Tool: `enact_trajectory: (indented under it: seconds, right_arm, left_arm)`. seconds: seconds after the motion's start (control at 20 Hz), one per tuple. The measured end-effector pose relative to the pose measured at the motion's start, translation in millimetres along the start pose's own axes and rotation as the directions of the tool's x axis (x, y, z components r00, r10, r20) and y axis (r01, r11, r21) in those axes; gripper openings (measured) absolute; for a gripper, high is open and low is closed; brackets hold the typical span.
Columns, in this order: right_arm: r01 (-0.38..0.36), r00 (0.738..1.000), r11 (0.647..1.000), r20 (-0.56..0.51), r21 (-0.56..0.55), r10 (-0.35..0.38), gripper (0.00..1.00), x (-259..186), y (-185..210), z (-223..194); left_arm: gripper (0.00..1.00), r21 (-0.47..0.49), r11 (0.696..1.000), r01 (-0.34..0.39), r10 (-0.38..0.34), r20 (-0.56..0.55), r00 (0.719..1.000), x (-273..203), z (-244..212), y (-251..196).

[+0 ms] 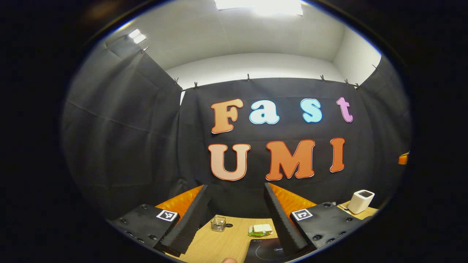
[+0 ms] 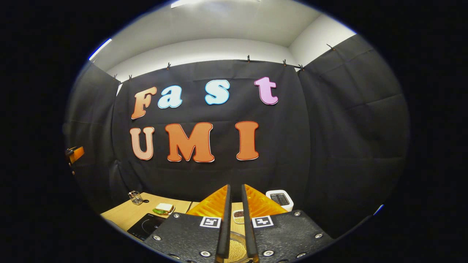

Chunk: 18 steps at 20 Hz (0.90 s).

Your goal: First push the handle of the pot to place it horizontally, then grasp the pot with both hands and set it on the induction cooktop.

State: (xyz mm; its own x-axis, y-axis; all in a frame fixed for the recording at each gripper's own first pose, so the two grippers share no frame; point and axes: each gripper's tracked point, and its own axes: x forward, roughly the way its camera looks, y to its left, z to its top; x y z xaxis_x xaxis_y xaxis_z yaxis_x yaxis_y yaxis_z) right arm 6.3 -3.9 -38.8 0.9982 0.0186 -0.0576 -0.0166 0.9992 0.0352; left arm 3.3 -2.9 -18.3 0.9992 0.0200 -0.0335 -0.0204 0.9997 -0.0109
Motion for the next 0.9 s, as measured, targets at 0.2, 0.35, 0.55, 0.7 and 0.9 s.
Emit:
enact_trajectory:
  seconds: [0.2,0.35,0.55,0.7,0.9]
  right_arm:
    - [0.018,1.000,1.000,-0.014,-0.024,-0.019,0.04,-5,-6,-15]
    - [0.015,0.999,1.000,-0.045,-0.020,-0.016,0.00,-11,-7,-34]
    - [-0.015,0.994,1.000,-0.107,-0.021,0.013,0.00,-20,-1,-64]
    - [-0.032,0.987,0.999,-0.156,-0.007,0.031,0.00,-28,1,-89]
    - [-0.029,0.979,0.999,-0.202,-0.017,0.025,0.00,-37,0,-117]
  left_arm:
    - [0.99,-0.002,1.000,-0.007,0.007,-0.007,1.000,1,-2,4]
    - [0.98,-0.006,1.000,-0.009,0.009,-0.013,1.000,1,-4,5]
    - [0.98,-0.014,1.000,-0.011,0.010,-0.024,1.000,0,-7,6]
    - [0.99,-0.021,1.000,-0.007,0.006,-0.041,0.999,0,-11,5]
    - [0.99,-0.015,1.000,-0.005,0.005,-0.042,0.999,3,-12,3]
